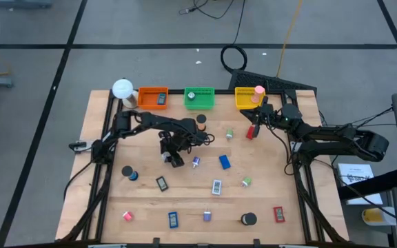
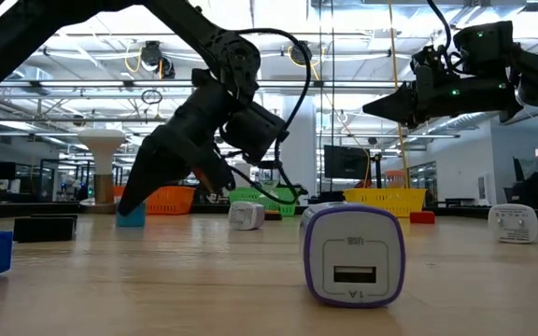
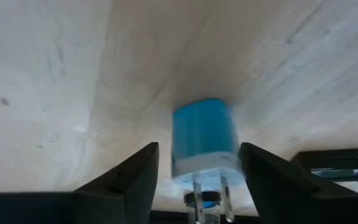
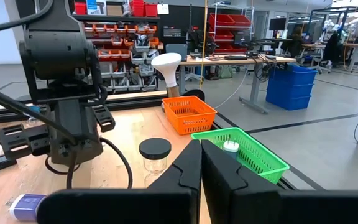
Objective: Pick & Place Office items
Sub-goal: Put the light blue charger adapter into the green basket
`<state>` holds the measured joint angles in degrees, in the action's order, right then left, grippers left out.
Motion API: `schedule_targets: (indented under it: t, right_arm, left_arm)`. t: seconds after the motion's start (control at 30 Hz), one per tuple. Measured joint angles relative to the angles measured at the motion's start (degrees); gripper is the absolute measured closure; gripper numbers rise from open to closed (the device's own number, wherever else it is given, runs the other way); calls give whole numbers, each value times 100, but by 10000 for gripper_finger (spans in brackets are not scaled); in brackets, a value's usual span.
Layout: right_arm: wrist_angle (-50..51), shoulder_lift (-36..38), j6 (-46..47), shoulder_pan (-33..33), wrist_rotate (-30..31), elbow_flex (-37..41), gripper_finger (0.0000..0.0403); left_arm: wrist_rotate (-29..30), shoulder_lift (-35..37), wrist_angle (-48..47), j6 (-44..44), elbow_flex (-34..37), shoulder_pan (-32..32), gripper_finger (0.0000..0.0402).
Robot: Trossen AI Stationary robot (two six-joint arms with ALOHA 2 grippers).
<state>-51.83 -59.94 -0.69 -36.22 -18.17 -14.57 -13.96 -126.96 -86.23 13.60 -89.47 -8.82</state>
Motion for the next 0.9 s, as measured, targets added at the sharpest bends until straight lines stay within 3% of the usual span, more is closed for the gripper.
schedule_targets:
  t: [0.23, 0.53, 0.7, 0.9]
  right_arm:
    - [-2, 1, 1, 0, 0, 0, 403]
    - [-7, 2, 2, -1, 0, 0, 403]
    - [-2, 2, 2, 1, -9, 0, 403]
    - [20, 2, 2, -1, -13, 0, 403]
  left_arm:
    - [596, 203, -43, -3, -265, 0, 157]
    - [1230, 1366, 735, 388, -136, 101, 184]
    - [1429, 2346, 1758, 934, 674, 310, 209]
    - [2188, 3681, 3250, 1889, 2403, 810, 272]
